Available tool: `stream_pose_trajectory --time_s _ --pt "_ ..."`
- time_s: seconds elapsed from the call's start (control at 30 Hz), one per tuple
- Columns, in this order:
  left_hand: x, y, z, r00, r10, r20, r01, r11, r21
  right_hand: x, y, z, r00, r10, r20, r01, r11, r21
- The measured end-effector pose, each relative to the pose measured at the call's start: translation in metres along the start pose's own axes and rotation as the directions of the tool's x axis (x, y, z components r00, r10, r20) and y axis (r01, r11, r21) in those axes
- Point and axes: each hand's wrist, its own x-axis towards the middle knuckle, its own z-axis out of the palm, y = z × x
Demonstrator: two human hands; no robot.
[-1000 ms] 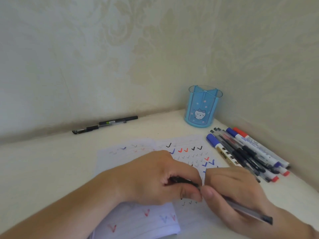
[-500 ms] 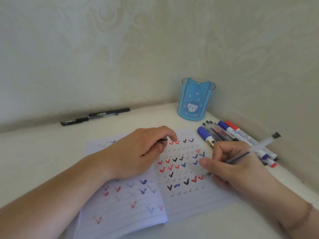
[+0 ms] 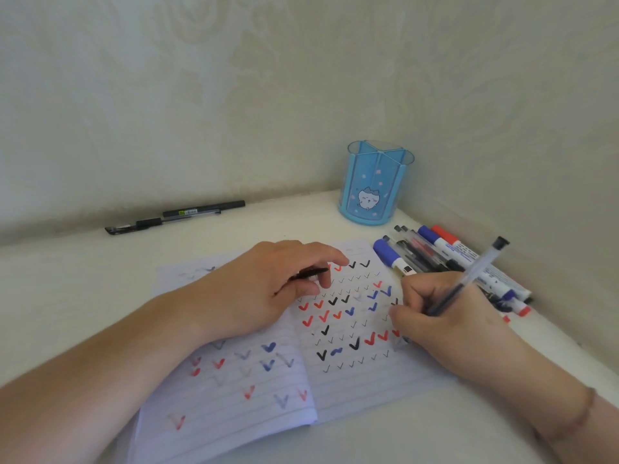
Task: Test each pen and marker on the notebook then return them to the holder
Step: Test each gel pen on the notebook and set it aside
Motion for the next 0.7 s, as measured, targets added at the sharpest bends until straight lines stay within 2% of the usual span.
stream_pose_trajectory --time_s 0.23,0.33,0.4,0.5,0.57,0.63,0.7 --pt "0.000 -0.001 0.001 0.998 0.042 -0.042 -0.043 0.999 -0.017 0.000 -0.001 -0.001 0.999 0.038 -0.010 -0.037 0.999 0.010" --pt "0.000 0.003 -0.001 0.999 -0.003 -0.040 -0.001 0.996 -0.085 0.001 -0.001 0.000 0.998 0.052 -0.026 -0.052 0.998 0.026" --pt "0.000 0.007 -0.002 0.997 -0.065 -0.038 0.058 0.984 -0.169 0.000 -0.001 0.000 0.996 0.052 -0.067 -0.044 0.993 0.110" --pt "0.000 0.011 -0.003 0.990 -0.121 -0.066 0.099 0.958 -0.270 -0.002 -0.012 -0.002 0.994 0.007 -0.112 0.031 0.943 0.332" --pt "0.000 0.012 -0.003 0.982 -0.171 -0.081 0.126 0.911 -0.392 -0.003 -0.018 -0.003 0.998 -0.052 -0.022 0.056 0.898 0.437" --pt "0.000 0.012 -0.003 0.975 -0.214 -0.062 0.151 0.840 -0.521 -0.004 -0.018 -0.002 0.989 -0.132 0.062 0.089 0.880 0.466" --pt "0.000 0.013 -0.004 0.975 -0.213 -0.057 0.144 0.812 -0.565 -0.003 -0.017 -0.002 0.984 -0.169 0.059 0.115 0.848 0.517"
